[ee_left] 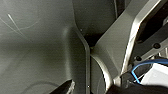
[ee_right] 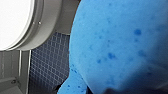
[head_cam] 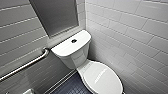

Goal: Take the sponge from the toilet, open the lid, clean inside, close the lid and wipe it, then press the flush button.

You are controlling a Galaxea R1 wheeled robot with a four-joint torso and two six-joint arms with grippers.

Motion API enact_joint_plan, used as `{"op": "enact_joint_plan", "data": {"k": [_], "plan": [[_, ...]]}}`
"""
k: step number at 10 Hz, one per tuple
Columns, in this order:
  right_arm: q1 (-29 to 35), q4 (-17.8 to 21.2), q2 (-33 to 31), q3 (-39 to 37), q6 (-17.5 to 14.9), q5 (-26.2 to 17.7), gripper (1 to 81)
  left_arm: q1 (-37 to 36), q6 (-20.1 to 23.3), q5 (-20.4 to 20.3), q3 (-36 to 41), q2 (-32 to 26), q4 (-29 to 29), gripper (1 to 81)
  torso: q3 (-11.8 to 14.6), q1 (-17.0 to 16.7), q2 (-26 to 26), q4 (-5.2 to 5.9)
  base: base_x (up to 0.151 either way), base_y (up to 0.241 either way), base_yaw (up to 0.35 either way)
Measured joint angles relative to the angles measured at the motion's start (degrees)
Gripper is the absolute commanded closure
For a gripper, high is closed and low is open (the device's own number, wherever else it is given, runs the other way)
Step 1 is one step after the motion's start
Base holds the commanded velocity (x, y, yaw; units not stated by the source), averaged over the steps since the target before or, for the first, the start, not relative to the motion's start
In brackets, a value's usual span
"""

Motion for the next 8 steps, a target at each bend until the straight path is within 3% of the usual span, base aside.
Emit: {"op": "enact_joint_plan", "data": {"k": [5,8], "plan": [[-16.9,-2.6,6.4,-3.7,-0.9,4.8,81.1,-0.7,0.0,0.0,0.2,-1.0,0.0,1.0,0.4,-4.2,6.6,0.0,0.0,0.0,0.0],[-20.6,-4.7,15.4,-14.1,-1.1,7.0,81.1,-1.4,-0.7,-2.8,0.1,-1.7,-1.0,1.0,5.4,-7.6,11.9,0.0,0.0,0.0,0.0]]}}
